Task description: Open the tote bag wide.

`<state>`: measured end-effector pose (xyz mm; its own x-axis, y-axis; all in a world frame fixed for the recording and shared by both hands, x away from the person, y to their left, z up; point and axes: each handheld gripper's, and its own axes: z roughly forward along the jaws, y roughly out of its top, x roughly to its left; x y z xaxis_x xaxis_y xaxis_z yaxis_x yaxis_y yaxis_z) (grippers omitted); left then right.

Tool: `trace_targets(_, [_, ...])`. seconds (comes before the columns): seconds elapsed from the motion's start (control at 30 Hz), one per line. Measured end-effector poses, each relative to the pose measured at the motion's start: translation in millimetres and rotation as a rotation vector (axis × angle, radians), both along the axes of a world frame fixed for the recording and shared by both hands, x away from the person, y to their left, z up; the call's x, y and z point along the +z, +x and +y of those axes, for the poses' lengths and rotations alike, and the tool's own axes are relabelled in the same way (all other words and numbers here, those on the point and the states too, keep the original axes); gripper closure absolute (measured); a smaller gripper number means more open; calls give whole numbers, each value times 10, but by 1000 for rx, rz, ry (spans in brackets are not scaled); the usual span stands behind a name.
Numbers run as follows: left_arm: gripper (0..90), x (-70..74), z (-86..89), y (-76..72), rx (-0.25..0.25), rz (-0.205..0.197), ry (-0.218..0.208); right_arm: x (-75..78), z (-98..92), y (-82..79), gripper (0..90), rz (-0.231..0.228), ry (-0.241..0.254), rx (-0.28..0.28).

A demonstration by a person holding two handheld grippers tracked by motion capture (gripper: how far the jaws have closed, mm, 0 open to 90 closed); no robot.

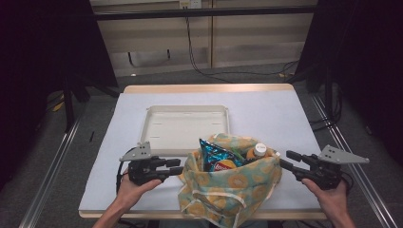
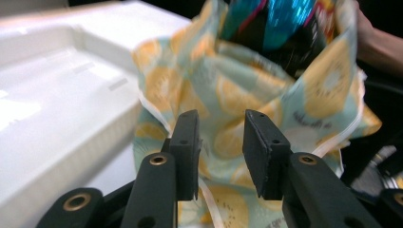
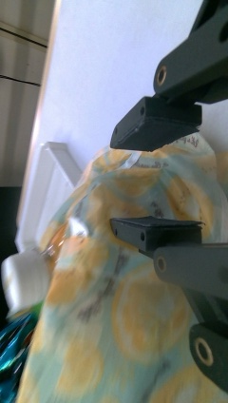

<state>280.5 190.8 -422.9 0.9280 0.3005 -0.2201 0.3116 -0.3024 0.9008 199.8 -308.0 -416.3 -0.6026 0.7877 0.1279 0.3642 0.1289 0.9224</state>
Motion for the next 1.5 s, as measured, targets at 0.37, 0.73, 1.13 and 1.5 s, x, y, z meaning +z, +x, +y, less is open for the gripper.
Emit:
trace_targets(0.37, [678,258,-233,-140,-90,-48,-80,379,201,-153,502,-77,41,140])
trace_targets(0.73, [654,212,-567,-302,-196,-85,-27,461,442,-27,471,-83,33,255])
trace_targets(1.13, [900,123,-727,-434,-336,-46,24,353,566,-39,470,-30,-22,328])
trace_targets(1.5, [900,-41,-859,-524,-420,-2,84,134,525,-218,714,45,-44,368])
